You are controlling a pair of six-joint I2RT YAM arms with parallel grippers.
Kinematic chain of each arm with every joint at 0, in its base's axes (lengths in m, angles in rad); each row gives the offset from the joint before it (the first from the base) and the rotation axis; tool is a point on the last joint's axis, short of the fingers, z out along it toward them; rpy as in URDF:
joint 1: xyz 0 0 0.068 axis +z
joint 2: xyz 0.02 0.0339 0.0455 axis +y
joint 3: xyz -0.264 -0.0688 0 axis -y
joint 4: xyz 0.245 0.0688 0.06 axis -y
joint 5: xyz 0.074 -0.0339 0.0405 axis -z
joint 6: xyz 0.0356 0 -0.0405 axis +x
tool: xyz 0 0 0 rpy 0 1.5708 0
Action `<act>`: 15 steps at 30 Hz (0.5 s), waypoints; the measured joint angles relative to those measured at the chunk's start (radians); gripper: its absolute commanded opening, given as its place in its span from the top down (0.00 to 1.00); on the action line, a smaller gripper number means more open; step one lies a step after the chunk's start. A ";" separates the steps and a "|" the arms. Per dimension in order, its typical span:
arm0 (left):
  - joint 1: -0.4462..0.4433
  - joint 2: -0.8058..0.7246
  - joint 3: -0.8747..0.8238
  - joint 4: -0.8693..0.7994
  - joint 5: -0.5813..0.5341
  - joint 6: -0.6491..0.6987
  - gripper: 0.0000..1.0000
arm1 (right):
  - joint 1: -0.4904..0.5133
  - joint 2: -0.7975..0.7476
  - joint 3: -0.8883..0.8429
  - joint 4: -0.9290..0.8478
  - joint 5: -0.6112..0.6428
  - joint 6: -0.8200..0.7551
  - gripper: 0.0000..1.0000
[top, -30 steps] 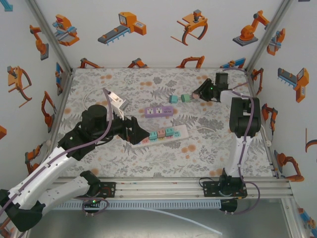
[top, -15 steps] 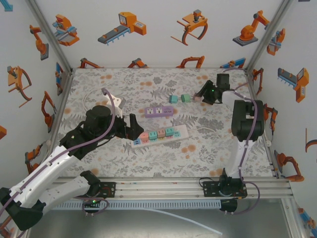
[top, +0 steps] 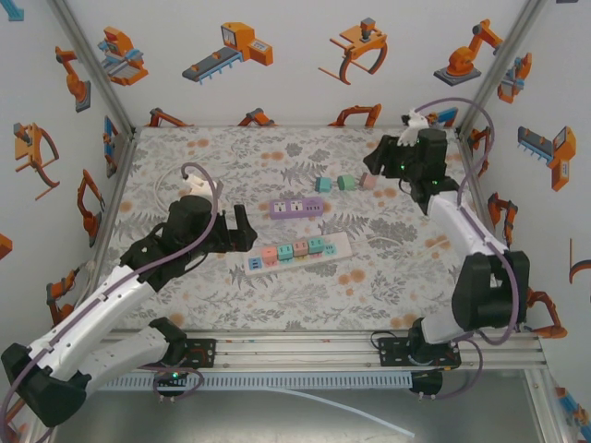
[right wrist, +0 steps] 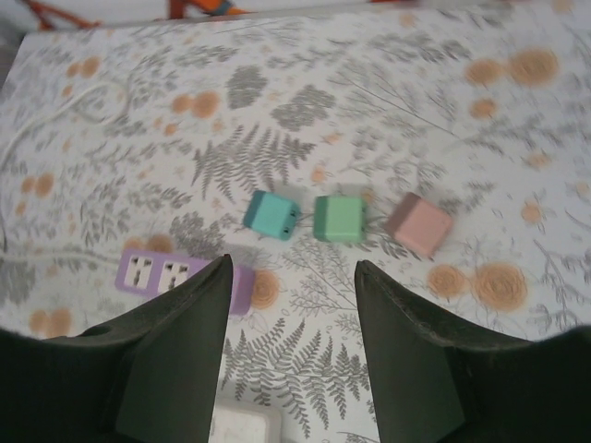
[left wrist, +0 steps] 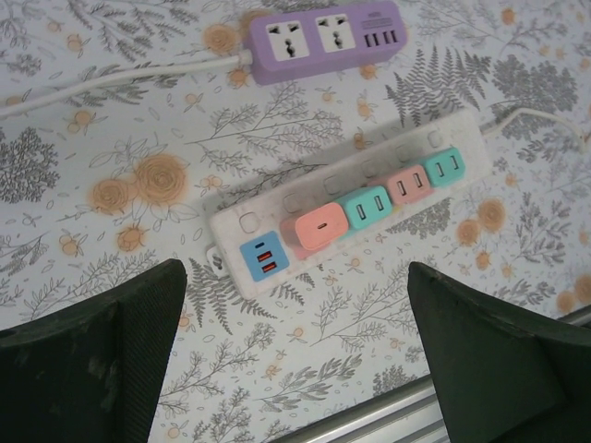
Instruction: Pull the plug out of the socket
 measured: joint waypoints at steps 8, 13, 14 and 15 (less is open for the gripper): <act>0.055 0.026 -0.074 0.011 0.004 -0.062 0.03 | 0.209 -0.153 -0.167 0.033 -0.181 -0.512 0.40; 0.059 0.049 -0.102 0.020 0.004 -0.081 0.03 | 0.251 -0.148 -0.172 -0.069 -0.365 -0.793 0.41; 0.060 0.054 -0.108 0.023 0.004 -0.085 0.03 | 0.255 -0.148 -0.179 -0.087 -0.406 -0.855 0.41; 0.060 0.058 -0.114 0.026 0.004 -0.088 0.03 | 0.257 -0.148 -0.188 -0.098 -0.438 -0.901 0.41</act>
